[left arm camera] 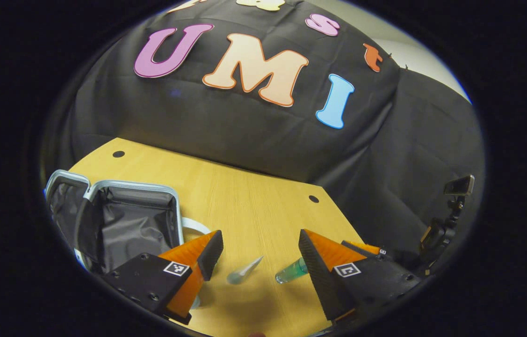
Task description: First open the suitcase, pack the skin care products into it, and then close the suitcase.
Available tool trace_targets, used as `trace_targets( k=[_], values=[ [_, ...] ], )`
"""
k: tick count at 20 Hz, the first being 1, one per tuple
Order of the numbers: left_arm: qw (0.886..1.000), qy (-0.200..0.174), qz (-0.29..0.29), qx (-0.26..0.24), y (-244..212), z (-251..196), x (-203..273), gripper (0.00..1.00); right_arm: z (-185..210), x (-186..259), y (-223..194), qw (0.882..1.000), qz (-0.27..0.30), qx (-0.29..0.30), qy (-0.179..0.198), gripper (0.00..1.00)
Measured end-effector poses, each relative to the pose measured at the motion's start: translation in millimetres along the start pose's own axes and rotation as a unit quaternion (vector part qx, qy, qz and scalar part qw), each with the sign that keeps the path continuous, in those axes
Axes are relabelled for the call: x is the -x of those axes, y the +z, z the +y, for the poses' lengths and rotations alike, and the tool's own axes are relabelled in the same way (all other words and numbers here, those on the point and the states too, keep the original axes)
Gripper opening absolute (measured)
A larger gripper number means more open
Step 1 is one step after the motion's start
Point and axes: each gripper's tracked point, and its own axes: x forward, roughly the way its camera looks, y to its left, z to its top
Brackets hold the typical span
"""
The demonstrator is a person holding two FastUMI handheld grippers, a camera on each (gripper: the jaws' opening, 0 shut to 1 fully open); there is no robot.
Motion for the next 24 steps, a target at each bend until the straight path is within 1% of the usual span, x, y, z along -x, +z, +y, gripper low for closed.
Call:
trace_targets(
  k=[2,5,6,9,12,16,18,19,20,21,22,24],
  values=[
    [1.000,0.018,0.001,-0.002,-17.3,3.3,-13.7,0.96,-0.8,-7.0,-13.3,1.000,0.004,0.000,0.003,0.98],
    [0.999,0.041,-0.015,-0.001,-34.3,12.4,-29.0,0.96,0.0,-17.4,-33.2,1.000,0.013,0.013,0.010,0.98],
    [0.999,0.043,-0.018,0.004,-41.8,15.0,-33.1,0.96,0.3,-20.3,-37.9,1.000,0.015,0.017,0.013,0.98],
    [0.998,0.050,-0.003,0.025,-70.7,18.3,-45.2,0.94,-0.1,-28.3,-53.3,0.999,0.025,0.031,0.022,0.98],
    [0.997,0.065,-0.003,0.032,-85.4,26.7,-54.6,0.94,-1.9,-33.3,-63.9,0.998,0.034,0.045,0.030,0.98],
    [0.996,0.077,0.023,0.026,-112.1,33.2,-67.0,0.85,-8.3,-41.1,-78.5,0.997,0.052,0.035,0.036,0.98],
    [0.995,0.090,0.028,0.019,-117.7,38.7,-71.1,0.64,-10.2,-46.3,-85.9,0.997,0.064,0.038,0.035,0.98],
    [0.995,0.094,0.030,0.013,-118.4,40.3,-74.2,0.62,-9.0,-47.5,-87.2,0.996,0.067,0.036,0.038,0.98],
    [0.995,0.091,0.030,0.009,-118.4,39.8,-74.5,0.48,-7.8,-49.5,-87.7,0.996,0.070,0.035,0.041,0.98],
    [0.996,0.087,0.031,0.010,-118.8,39.0,-75.8,0.46,-8.0,-49.4,-91.9,0.996,0.073,0.037,0.041,0.98],
    [0.996,0.083,0.029,0.016,-118.5,38.6,-76.5,0.37,-8.8,-50.6,-94.1,0.996,0.076,0.038,0.041,0.98],
    [0.996,0.079,0.031,0.028,-117.4,36.7,-74.0,0.32,-9.9,-53.1,-97.9,0.995,0.082,0.038,0.038,0.98]
  ],
)
